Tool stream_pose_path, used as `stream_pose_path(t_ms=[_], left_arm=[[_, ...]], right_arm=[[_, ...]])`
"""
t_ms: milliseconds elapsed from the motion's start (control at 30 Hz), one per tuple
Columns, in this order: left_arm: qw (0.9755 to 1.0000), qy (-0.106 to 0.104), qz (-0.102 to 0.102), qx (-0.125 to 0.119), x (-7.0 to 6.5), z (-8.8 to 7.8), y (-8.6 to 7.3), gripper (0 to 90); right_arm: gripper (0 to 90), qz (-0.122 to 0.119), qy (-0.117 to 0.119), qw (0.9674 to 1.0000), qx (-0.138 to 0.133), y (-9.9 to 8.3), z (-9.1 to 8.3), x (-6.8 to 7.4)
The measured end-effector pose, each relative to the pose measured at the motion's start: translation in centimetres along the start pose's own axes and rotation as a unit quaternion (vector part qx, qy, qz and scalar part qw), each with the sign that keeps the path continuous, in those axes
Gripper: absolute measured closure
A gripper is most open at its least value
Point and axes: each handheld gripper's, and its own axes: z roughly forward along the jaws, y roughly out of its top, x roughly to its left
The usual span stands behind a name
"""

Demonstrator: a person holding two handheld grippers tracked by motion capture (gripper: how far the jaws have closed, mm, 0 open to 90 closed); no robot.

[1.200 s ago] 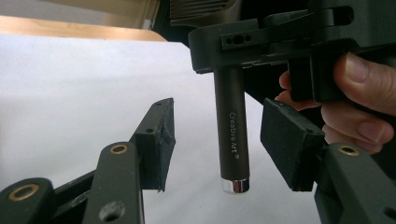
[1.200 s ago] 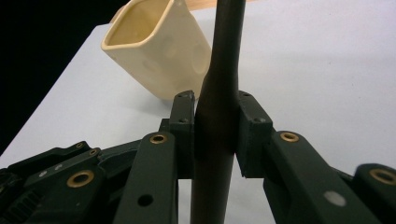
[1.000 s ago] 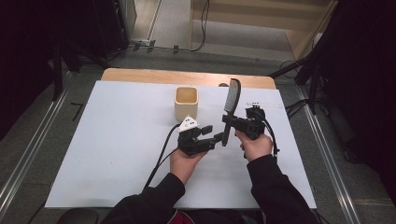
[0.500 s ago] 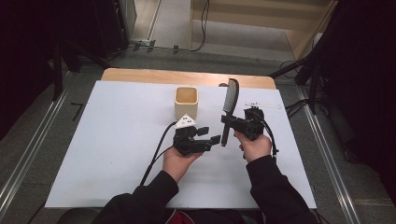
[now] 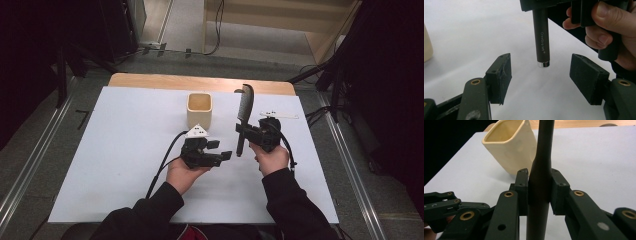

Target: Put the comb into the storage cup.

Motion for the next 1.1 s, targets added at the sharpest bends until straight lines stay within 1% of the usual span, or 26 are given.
stream_pose_path(t_ms=[67,167,233,300,400,467,533,600,667,767,867,967,1067,1100], left_arm=[[1.0000,-0.005,0.000,0.009,0.1,-0.1,0.0,34.6],[0.9997,-0.004,0.004,0.024,0.3,-0.3,-0.1,34.6],[0.9995,-0.004,0.006,0.029,0.4,-0.5,-0.1,34.6],[0.9994,-0.005,0.005,0.035,0.6,-0.7,-0.1,34.6],[0.9993,-0.004,0.001,0.037,0.8,-0.9,-0.1,34.6],[0.9991,-0.001,0.005,0.042,1.0,-1.1,0.0,34.6],[0.9991,-0.005,0.004,0.043,1.1,-1.3,0.0,34.5],[0.9988,-0.005,0.007,0.048,1.2,-1.5,0.0,34.5],[0.9983,-0.004,0.016,0.057,1.3,-1.6,0.0,34.5],[0.9973,0.002,0.022,0.070,1.4,-1.8,-0.1,33.3],[0.9966,0.000,0.021,0.079,1.6,-2.0,-0.2,32.0],[0.9961,-0.001,0.028,0.083,1.7,-2.3,-0.2,32.0],[0.9951,-0.005,0.038,0.091,1.9,-2.6,-0.3,30.8],[0.9944,-0.005,0.042,0.097,2.0,-2.7,-0.4,30.6]], right_arm=[[69.9,-0.004,-0.003,1.0000,-0.002,-0.1,0.1,0.1],[69.9,-0.007,-0.003,1.0000,-0.002,-0.1,0.0,0.2],[69.9,-0.009,-0.003,1.0000,-0.003,-0.1,0.0,0.2],[69.9,-0.011,-0.002,0.9999,-0.004,-0.2,0.0,0.2],[69.9,-0.012,0.000,0.9999,-0.002,-0.2,0.0,0.3],[70.0,-0.011,0.001,0.9999,-0.002,-0.2,0.0,0.3],[69.9,-0.013,0.002,0.9999,-0.004,-0.2,0.0,0.3],[69.9,-0.014,0.004,0.9999,-0.005,-0.2,0.0,0.3],[69.9,-0.015,0.005,0.9999,-0.006,-0.2,0.0,0.3],[69.9,-0.016,0.007,0.9998,-0.007,-0.2,0.0,0.4],[69.9,-0.018,0.006,0.9998,-0.008,-0.2,0.0,0.4],[69.9,-0.021,0.008,0.9997,-0.009,-0.2,0.0,0.5],[69.9,-0.022,0.008,0.9997,-0.011,-0.2,-0.1,0.4],[69.9,-0.023,0.008,0.9996,-0.012,-0.2,-0.1,0.4]])
